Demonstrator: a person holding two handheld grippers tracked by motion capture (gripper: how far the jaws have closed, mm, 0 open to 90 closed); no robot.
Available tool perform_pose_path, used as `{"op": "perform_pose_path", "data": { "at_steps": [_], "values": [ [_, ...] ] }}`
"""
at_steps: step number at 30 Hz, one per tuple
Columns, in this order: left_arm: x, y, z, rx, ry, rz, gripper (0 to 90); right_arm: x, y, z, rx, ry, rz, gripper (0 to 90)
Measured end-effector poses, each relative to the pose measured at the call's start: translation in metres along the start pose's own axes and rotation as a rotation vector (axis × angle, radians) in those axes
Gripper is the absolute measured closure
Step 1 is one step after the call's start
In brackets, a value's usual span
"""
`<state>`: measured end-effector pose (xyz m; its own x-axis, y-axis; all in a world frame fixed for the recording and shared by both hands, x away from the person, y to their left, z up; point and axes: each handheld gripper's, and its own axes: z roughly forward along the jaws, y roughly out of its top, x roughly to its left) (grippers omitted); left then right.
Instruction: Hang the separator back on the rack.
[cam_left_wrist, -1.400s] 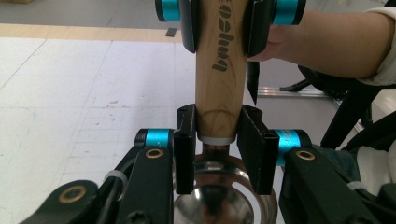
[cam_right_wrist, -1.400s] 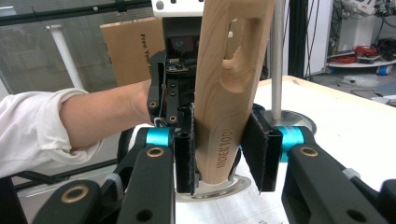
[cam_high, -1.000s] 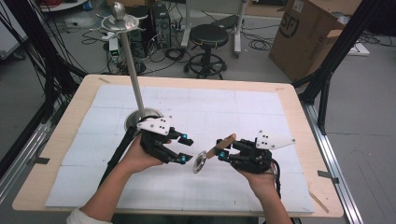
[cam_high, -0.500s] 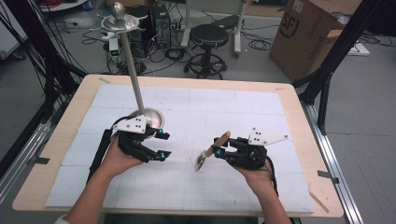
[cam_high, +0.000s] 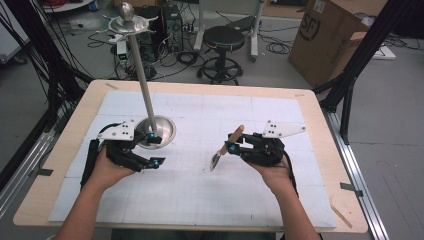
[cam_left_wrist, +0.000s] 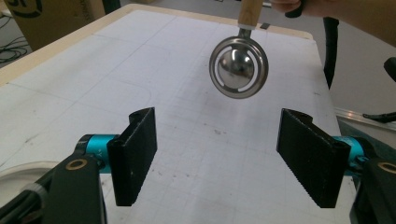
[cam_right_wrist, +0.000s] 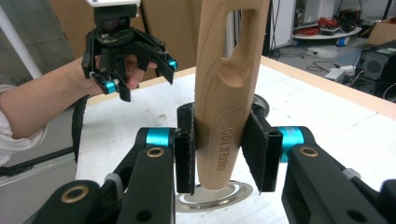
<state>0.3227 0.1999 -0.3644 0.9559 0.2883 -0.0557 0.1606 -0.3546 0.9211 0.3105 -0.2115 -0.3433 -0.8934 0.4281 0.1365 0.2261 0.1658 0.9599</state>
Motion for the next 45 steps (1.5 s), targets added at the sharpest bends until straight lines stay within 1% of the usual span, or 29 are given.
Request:
{"op": "perform_pose_path", "data": {
  "at_steps": [5,10,12,17,19,22,24,26,27,32,34,35,37,42,45],
  "values": [
    [0.001,-0.004,-0.009,0.010,0.030,-0.003,27.0,-0.007,0.016,0.009,0.021,-0.007,-0.003,67.2],
    [0.003,-0.007,-0.015,0.002,0.041,-0.020,24.9,-0.016,0.030,0.017,0.038,-0.016,-0.015,67.2],
    [0.004,-0.008,-0.016,0.004,0.051,-0.020,24.4,-0.019,0.036,0.020,0.047,-0.024,-0.020,67.2],
    [0.005,-0.009,-0.020,-0.009,0.062,-0.024,23.5,-0.026,0.055,0.025,0.042,-0.032,-0.030,67.2],
    [0.004,-0.009,-0.021,-0.015,0.066,-0.024,23.1,-0.028,0.064,0.028,0.035,-0.025,-0.030,67.2],
    [0.004,-0.009,-0.022,-0.018,0.069,-0.024,22.5,-0.028,0.078,0.035,0.037,-0.016,-0.046,67.2],
    [0.004,-0.009,-0.022,-0.016,0.073,-0.025,22.5,-0.029,0.088,0.041,0.051,-0.008,-0.054,67.2],
    [0.004,-0.009,-0.022,-0.018,0.072,-0.023,22.3,-0.030,0.095,0.048,0.061,0.004,-0.052,67.2],
    [0.004,-0.009,-0.022,-0.019,0.072,-0.021,22.3,-0.031,0.100,0.051,0.070,0.006,-0.054,67.1],
    [0.004,-0.009,-0.022,-0.021,0.070,-0.017,22.2,-0.032,0.118,0.062,0.086,0.009,-0.079,67.1],
    [0.003,-0.009,-0.021,-0.021,0.070,-0.020,22.2,-0.032,0.124,0.065,0.090,0.011,-0.088,67.1],
    [0.004,-0.009,-0.021,-0.019,0.070,-0.017,22.2,-0.032,0.127,0.066,0.099,0.012,-0.085,67.2],
    [0.003,-0.009,-0.021,-0.020,0.069,-0.018,22.2,-0.031,0.133,0.069,0.109,0.008,-0.101,67.2],
    [0.003,-0.009,-0.020,-0.018,0.068,-0.020,22.2,-0.031,0.146,0.075,0.125,0.011,-0.107,67.2],
    [0.004,-0.009,-0.020,-0.014,0.068,-0.018,22.2,-0.030,0.156,0.078,0.118,0.011,-0.108,67.1]
  ]
}}
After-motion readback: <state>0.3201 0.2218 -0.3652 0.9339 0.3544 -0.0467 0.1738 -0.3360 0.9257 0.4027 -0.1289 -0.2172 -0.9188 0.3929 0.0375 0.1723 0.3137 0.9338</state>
